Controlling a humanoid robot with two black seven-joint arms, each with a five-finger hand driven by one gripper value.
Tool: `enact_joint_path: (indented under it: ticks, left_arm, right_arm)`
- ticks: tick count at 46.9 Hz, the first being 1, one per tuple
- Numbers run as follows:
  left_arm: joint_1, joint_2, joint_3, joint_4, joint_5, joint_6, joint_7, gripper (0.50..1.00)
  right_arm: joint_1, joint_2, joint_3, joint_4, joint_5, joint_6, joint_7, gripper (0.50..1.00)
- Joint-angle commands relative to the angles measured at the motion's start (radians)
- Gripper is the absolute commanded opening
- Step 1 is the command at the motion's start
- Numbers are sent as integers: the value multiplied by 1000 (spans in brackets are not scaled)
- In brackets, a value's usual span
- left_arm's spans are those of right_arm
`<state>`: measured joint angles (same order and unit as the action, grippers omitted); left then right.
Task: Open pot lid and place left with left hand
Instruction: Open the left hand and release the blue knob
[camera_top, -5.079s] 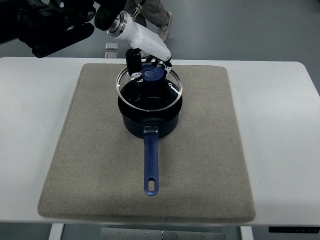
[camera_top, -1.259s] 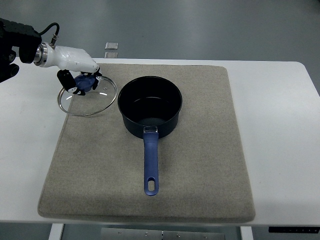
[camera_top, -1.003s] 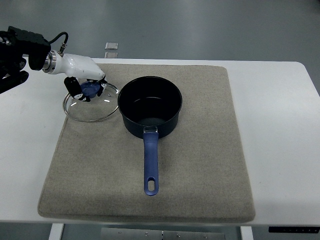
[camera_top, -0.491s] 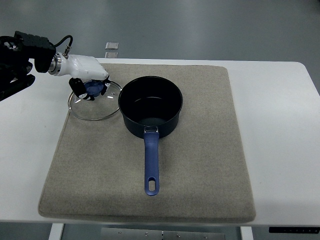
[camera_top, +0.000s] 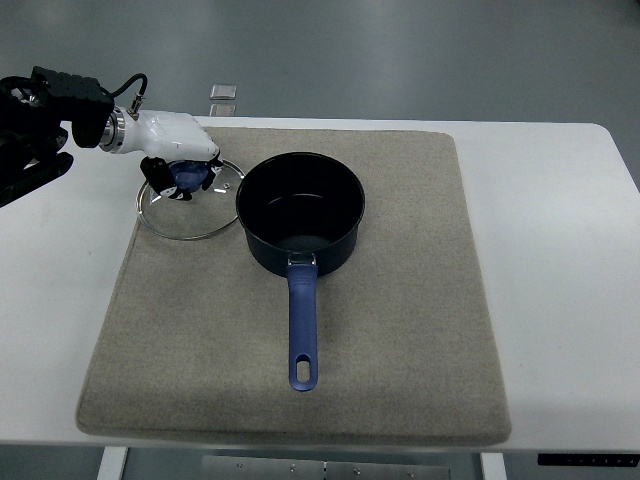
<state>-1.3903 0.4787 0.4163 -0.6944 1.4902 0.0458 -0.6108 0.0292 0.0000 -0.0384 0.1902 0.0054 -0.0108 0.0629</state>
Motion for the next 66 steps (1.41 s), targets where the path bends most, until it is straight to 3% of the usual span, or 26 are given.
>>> enact_joint_path:
  ticks: [1,13,17,22,26,28,35,37,66]
  left_arm:
    - [-1,0,-1,0,-1,0,0,500]
    - [-1,0,-2,-2,-8,-1,0,500]
    - [-3,-2,-2,-10,-13,-1,0,538]
    - [-3,0,-2,-17,-11,-1,0,550]
    - [-1,0,-2,-17,-16,-1,0,707]
    - [-1,0,-2,-19,-19,-1,0,754]
    - [-1,0,-2,-19,-19,-3,0,778]
    - [-1,0,-2,-19,-19,-3,0,810]
    - [-55,34,-77,-105,-25,-12,0,842]
  right_arm:
    - [0,0,0,0,1,0,0,917]
    - [0,0,0,0,-1,0,0,917]
    - [0,0,0,0,-1,0,0,917]
    - [0,0,0,0,-1,0,0,917]
    - [0,0,0,0,1,0,0,917]
    - [0,0,0,0,-1,0,0,917]
    - [0,0,0,0,1,0,0,917]
    - [0,0,0,0,1,0,0,917]
    - [0,0,0,0,-1,0,0,917]
